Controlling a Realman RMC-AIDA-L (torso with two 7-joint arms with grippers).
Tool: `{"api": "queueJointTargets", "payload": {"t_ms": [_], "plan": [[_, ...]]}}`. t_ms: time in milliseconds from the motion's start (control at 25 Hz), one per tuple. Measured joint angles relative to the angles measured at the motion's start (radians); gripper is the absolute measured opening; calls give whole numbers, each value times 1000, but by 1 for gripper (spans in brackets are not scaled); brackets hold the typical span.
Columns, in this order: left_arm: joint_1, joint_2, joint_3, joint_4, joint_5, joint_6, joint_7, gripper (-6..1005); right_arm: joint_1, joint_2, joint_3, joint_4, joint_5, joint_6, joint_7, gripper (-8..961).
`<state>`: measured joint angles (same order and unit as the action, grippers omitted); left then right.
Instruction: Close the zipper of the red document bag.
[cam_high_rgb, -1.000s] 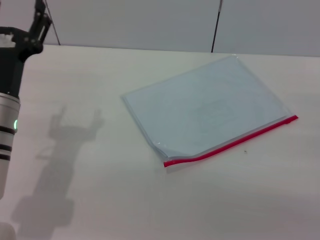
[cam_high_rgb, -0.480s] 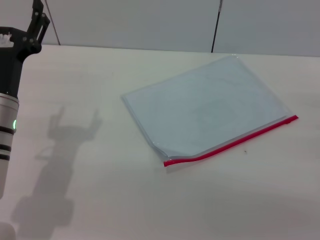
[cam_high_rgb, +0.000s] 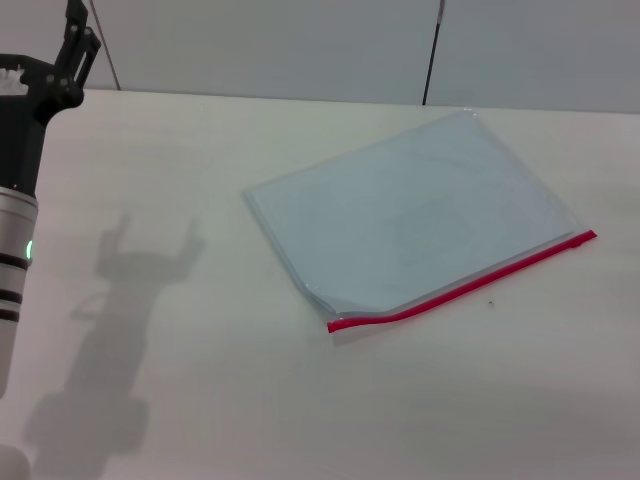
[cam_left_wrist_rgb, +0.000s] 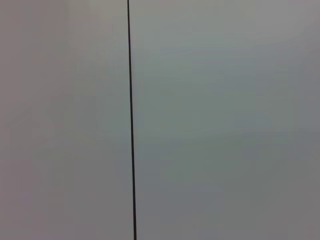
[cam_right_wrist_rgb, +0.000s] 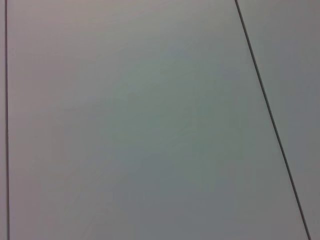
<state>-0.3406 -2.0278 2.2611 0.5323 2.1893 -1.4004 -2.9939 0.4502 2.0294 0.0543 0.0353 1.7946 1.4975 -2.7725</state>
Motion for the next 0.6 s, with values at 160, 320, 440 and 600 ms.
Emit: {"api": "queueJointTargets", "payload": {"t_ms": [160, 320, 440, 600], "plan": [[0, 0, 0, 0, 2, 0, 0, 894, 0, 0, 0, 0, 0, -3, 0, 812], [-2, 0, 0, -1, 2, 0, 1, 894, 1, 0, 0, 0, 0, -4, 1, 808], [-4, 0, 0, -1, 2, 0, 1, 893, 1, 0, 1, 0, 0, -4, 1, 807], [-7, 0, 0, -3, 2, 0, 1, 893, 1, 0, 1, 0, 0, -4, 1, 808]]}}
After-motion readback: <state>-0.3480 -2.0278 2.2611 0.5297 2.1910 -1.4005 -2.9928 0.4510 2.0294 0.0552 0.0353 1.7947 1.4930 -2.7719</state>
